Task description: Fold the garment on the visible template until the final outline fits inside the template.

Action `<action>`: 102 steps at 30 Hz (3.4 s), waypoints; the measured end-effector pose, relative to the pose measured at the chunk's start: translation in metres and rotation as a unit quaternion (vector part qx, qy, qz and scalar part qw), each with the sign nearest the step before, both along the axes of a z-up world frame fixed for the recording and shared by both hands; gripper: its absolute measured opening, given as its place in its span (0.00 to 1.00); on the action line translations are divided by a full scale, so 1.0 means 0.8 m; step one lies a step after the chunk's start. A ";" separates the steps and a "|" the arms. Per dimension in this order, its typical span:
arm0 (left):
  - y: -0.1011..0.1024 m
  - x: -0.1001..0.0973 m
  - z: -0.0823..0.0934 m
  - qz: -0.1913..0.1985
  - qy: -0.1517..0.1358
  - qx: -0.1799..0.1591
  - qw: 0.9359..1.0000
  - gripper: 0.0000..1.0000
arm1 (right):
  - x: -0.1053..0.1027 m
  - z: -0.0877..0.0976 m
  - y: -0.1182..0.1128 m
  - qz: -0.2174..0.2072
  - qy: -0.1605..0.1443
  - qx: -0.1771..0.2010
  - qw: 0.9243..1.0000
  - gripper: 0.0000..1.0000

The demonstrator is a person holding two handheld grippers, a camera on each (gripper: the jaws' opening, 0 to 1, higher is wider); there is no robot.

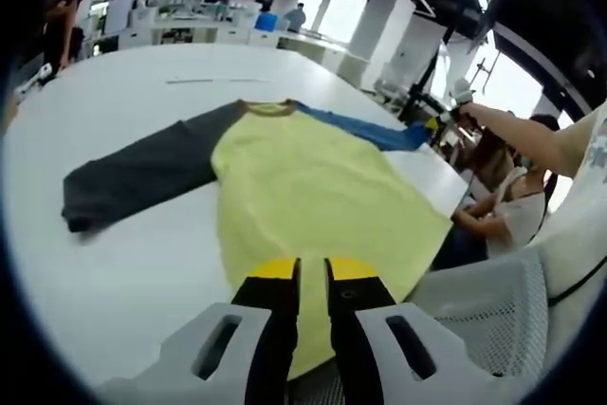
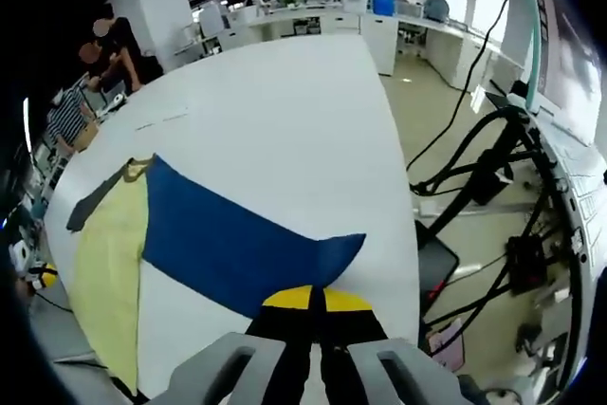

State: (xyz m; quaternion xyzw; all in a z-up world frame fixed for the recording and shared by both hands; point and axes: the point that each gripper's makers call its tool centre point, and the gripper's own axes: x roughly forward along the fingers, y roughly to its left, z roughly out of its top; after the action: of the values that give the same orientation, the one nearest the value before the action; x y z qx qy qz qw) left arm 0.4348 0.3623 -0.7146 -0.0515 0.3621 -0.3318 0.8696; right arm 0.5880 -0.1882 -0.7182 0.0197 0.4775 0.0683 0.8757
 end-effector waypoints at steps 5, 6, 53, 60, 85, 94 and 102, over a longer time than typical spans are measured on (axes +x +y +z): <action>0.001 0.000 0.001 -0.001 -0.001 -0.005 1.000 0.08 | 0.002 -0.002 0.017 0.007 0.001 0.003 1.000 0.00; 0.002 -0.001 0.001 0.000 -0.002 -0.006 1.000 0.08 | 0.003 -0.002 0.020 0.008 0.001 0.004 1.000 0.00; 0.040 -0.017 0.004 0.000 -0.018 -0.025 1.000 0.07 | 0.024 -0.004 0.201 0.097 0.006 0.047 0.994 0.00; 0.043 -0.016 0.002 -0.003 -0.025 -0.012 1.000 0.08 | 0.028 -0.003 0.221 0.111 0.008 0.049 0.993 0.00; 0.058 -0.017 -0.004 -0.017 -0.049 0.044 0.998 0.12 | 0.046 0.002 0.282 0.158 0.018 0.049 0.986 0.00; 0.060 -0.017 -0.008 -0.014 -0.047 0.042 0.998 0.13 | 0.053 0.002 0.310 0.179 0.021 0.053 0.982 0.00; 0.064 -0.017 -0.010 -0.012 -0.048 0.042 0.998 0.13 | 0.055 0.002 0.342 0.198 0.022 0.059 0.978 0.00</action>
State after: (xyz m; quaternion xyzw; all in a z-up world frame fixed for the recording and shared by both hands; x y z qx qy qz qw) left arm 0.4211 0.4134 -0.7224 0.0057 0.3345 -0.3287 0.8832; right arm 0.6321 0.0852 -0.7162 -0.0225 0.4867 0.2677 0.8313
